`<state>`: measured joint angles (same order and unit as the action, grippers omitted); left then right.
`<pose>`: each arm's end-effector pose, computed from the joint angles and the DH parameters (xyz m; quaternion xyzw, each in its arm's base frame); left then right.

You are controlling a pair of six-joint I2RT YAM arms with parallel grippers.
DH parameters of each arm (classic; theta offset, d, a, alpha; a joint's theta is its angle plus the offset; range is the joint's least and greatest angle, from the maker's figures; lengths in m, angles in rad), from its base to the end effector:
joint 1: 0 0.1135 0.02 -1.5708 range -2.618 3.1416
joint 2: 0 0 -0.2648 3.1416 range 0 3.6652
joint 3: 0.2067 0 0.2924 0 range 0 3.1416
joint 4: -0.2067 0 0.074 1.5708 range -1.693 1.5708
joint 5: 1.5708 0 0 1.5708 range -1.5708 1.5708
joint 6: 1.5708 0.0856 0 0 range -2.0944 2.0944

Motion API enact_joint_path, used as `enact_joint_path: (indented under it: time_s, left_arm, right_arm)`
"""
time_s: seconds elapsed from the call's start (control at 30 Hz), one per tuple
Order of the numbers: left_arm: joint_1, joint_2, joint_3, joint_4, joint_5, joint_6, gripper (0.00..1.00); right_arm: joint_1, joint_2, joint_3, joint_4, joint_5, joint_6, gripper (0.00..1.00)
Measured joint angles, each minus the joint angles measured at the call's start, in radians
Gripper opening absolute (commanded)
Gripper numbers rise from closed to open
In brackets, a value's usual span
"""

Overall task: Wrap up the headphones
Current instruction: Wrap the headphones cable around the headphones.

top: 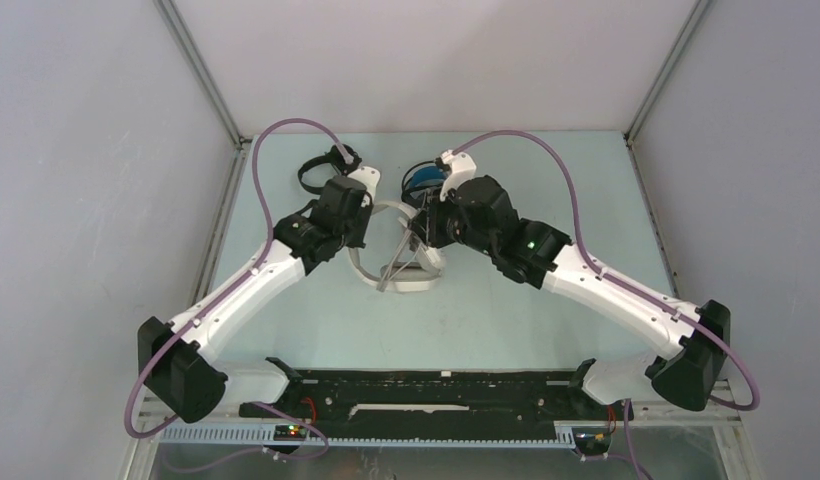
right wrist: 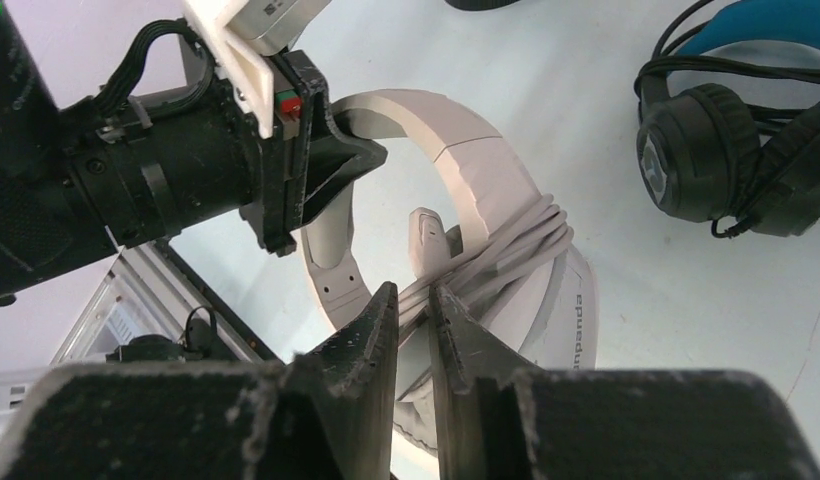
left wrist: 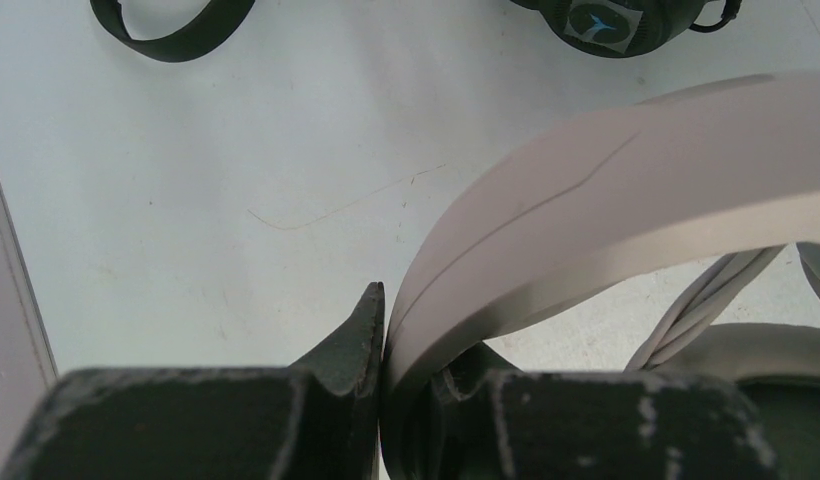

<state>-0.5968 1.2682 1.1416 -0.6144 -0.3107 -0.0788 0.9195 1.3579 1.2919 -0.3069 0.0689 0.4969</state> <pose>0.3020 -0.1735 0.2847 0.1713 0.8900 0.0016 0.4227 0.2484 0.3161 0.3553 -0.1541 0.8112 0.3449 0.4465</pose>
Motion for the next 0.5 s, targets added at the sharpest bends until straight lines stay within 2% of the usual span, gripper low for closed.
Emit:
enact_joint_path:
  time_s: [0.2, 0.5]
  left_arm:
    - [0.000, 0.005, 0.000, 0.023, 0.017, 0.000, 0.00]
    - [0.004, 0.006, -0.001, 0.164, 0.096, -0.008, 0.00]
  right_arm:
    - [-0.029, -0.029, -0.056, 0.068, -0.013, 0.011, 0.20]
    - [-0.124, -0.069, -0.087, 0.191, -0.210, 0.046, 0.26]
